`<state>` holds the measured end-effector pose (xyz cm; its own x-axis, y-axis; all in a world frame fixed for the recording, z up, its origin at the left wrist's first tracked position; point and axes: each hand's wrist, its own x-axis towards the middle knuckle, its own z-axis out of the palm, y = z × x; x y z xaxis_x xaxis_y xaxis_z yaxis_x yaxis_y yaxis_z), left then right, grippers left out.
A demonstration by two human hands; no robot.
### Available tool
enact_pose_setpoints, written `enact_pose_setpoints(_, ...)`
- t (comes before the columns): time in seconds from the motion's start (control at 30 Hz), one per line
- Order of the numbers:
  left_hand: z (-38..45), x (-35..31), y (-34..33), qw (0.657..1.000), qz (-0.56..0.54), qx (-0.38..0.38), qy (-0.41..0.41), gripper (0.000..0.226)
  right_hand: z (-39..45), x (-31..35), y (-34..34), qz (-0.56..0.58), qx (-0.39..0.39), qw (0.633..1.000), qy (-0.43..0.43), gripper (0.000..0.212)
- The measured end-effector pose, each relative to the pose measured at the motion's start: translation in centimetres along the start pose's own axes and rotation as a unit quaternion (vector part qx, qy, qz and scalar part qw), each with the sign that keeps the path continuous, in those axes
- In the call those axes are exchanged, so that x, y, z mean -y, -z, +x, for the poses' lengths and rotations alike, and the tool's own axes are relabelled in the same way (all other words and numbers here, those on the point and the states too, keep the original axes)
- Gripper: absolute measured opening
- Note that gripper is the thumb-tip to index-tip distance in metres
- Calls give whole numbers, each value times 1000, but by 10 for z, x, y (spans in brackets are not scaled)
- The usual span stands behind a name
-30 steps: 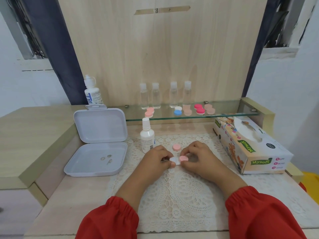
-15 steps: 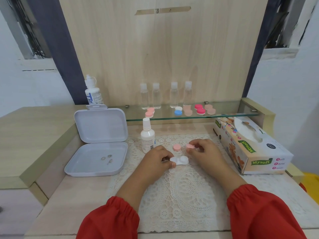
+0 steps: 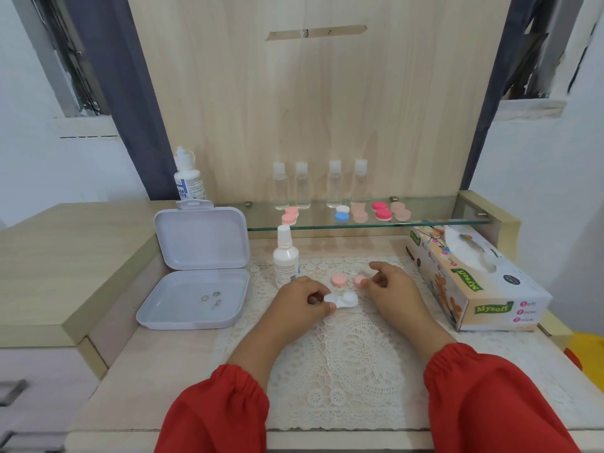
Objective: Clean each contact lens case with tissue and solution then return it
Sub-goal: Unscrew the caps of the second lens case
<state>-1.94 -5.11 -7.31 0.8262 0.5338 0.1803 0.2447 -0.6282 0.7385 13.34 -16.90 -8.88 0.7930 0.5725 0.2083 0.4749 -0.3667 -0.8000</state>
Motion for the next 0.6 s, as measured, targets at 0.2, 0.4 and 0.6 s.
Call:
enact_pose_setpoints(0.2,-11,-4,17,998,-44,-18,35,8,-7,5,3,5,-15,1000,13,29)
enact_pose_setpoints(0.4,-25,0,79,992,-36,-101,61,10,-16,14,1,-213,-23,970,111,18)
enact_pose_setpoints(0.6,-40,23,142,978,108,-154,86,10,-26,44,-12,-228,22,965,126,15)
